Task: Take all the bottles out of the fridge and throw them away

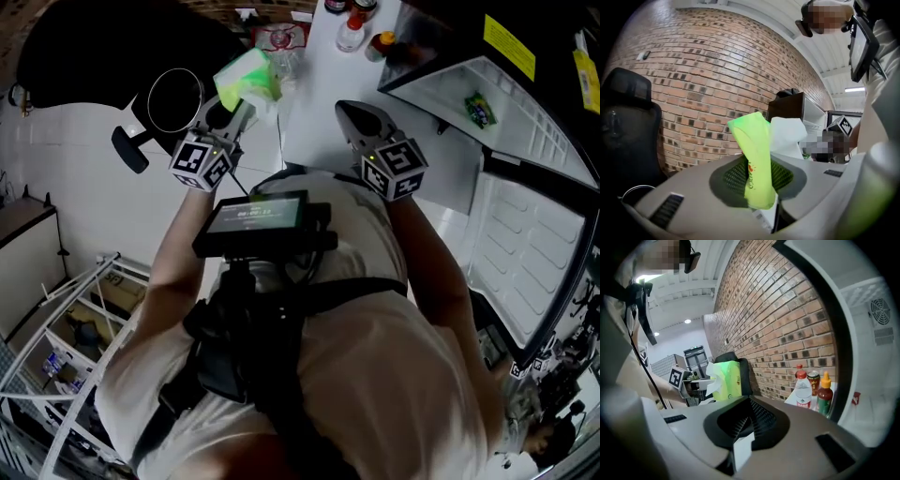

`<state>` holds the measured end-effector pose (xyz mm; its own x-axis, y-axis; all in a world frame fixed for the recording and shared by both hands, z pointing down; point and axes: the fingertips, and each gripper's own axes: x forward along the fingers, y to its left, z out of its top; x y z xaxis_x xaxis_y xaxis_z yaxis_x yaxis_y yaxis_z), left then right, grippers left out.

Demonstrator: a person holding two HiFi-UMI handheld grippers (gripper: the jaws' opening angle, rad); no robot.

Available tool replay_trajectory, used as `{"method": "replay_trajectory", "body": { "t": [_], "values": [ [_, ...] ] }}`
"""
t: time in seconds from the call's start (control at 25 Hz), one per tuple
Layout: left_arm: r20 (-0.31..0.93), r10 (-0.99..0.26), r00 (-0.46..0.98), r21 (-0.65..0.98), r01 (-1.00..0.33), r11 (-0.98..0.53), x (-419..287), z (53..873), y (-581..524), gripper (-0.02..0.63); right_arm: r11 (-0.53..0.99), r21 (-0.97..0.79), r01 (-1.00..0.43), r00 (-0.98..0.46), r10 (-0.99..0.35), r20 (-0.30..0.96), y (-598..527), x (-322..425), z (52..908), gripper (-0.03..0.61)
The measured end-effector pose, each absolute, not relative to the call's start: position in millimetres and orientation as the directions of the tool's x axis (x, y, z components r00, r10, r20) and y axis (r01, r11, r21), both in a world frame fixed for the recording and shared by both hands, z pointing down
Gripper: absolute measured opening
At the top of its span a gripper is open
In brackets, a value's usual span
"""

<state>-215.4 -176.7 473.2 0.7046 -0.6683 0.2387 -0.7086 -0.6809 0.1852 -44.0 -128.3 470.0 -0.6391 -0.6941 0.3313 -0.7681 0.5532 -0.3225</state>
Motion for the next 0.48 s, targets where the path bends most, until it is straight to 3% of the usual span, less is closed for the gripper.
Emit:
{"method": "replay_trajectory", "body": {
  "t": [0.48],
  "values": [
    [0.304,-0.743,0.596,0.213,-0.803,-0.557,-330,504,-199,0.1,0.582,-0.316,-0.749,-0.662,-0.653,0.368,-158,-113,473,-0.009]
  ]
}}
